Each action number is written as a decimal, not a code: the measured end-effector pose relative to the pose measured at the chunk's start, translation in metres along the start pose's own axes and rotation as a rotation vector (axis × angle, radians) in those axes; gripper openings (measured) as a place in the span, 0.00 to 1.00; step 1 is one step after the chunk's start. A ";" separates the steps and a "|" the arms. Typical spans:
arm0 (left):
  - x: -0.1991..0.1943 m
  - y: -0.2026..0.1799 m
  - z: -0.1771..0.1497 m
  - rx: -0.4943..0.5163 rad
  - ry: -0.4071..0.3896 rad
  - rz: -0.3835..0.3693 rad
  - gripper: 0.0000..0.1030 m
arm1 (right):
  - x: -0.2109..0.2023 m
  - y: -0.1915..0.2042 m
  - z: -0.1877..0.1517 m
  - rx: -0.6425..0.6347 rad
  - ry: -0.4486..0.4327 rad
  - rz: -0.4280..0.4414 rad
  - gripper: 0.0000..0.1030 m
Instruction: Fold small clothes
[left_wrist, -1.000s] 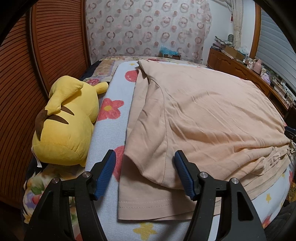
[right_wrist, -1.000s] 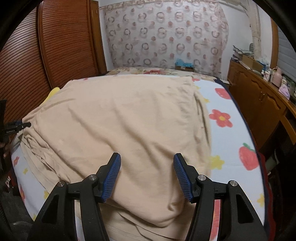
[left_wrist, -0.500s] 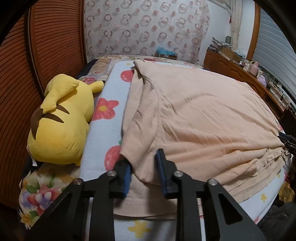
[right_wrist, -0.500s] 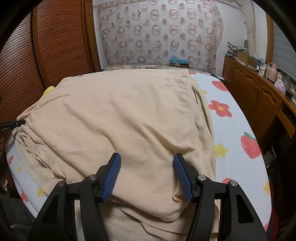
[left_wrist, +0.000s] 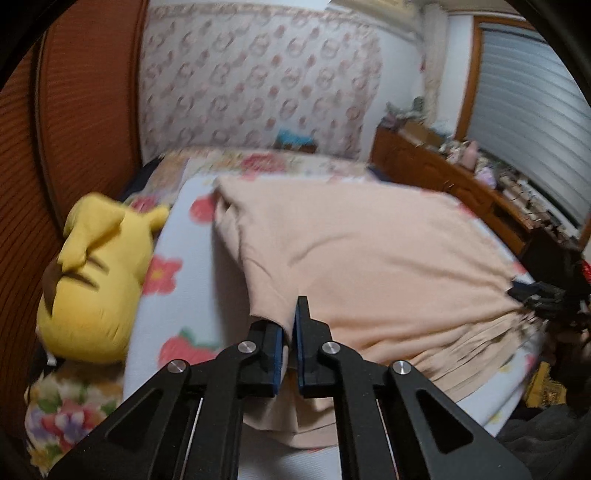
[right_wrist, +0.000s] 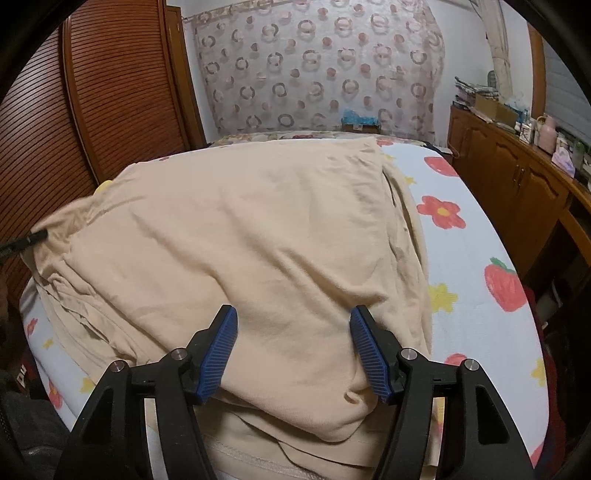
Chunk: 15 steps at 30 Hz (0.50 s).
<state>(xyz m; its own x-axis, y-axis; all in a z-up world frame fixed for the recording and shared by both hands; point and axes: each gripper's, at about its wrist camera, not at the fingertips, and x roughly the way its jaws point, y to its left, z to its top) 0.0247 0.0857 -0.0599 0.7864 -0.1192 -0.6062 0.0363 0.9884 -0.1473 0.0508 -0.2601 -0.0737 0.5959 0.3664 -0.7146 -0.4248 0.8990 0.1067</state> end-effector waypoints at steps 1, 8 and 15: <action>-0.003 -0.006 0.006 0.009 -0.017 -0.016 0.06 | 0.000 0.001 0.000 -0.005 0.003 -0.006 0.64; 0.001 -0.056 0.050 0.072 -0.083 -0.141 0.06 | -0.007 -0.002 0.006 -0.020 0.002 -0.055 0.64; 0.022 -0.123 0.091 0.162 -0.098 -0.282 0.06 | -0.029 -0.026 0.009 0.004 -0.034 -0.086 0.64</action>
<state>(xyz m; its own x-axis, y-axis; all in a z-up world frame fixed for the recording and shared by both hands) 0.0940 -0.0297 0.0157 0.7865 -0.3885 -0.4801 0.3526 0.9207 -0.1674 0.0507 -0.2920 -0.0500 0.6528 0.2958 -0.6974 -0.3686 0.9283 0.0487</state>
